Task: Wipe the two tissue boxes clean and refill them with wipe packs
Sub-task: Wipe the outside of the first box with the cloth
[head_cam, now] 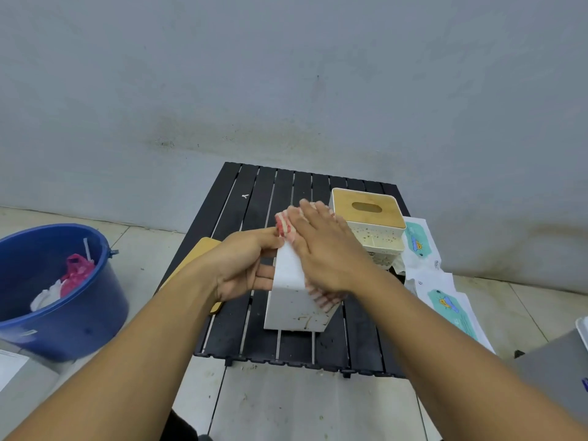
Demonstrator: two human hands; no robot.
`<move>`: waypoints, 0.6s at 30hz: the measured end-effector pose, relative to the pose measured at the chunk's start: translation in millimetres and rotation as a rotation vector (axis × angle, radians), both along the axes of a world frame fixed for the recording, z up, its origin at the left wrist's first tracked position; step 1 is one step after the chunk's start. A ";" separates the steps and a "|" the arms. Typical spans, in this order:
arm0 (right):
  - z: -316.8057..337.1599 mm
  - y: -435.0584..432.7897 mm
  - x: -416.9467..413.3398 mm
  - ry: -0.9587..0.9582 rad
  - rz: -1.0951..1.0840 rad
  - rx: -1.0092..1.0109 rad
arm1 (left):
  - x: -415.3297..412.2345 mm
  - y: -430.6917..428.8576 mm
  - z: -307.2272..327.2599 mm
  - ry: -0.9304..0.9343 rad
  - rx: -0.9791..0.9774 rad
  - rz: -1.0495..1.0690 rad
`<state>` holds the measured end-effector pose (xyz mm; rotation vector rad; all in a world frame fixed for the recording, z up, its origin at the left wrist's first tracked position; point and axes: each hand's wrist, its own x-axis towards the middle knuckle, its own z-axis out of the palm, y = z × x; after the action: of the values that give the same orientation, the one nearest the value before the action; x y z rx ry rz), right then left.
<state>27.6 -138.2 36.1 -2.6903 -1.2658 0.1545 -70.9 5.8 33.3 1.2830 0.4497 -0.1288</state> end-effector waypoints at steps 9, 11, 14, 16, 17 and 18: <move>3.6 6.8 -3.9 -0.005 0.046 0.000 | 1.4 -1.7 -4.8 -0.009 -0.143 0.060; 1.6 -7.8 -28.3 -0.023 0.086 0.042 | 1.6 -1.8 -5.2 -0.014 -0.153 0.063; -4.5 -31.2 -48.1 -0.074 0.074 0.056 | 2.6 -1.7 -3.7 -0.010 -0.098 0.028; -5.5 -40.0 -45.3 -0.068 0.042 0.044 | 3.8 -1.7 -1.7 -0.009 -0.053 0.013; -4.4 -40.8 -39.5 -0.043 0.020 0.033 | 4.0 -1.9 -0.6 -0.008 -0.035 0.009; -2.9 -39.2 -31.8 -0.010 -0.006 0.021 | 3.8 -2.1 0.2 -0.005 -0.023 0.009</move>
<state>-4.3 -177.4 33.2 -2.6803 -1.2556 0.1271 -67.1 3.7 33.5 1.2583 0.4479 -0.1231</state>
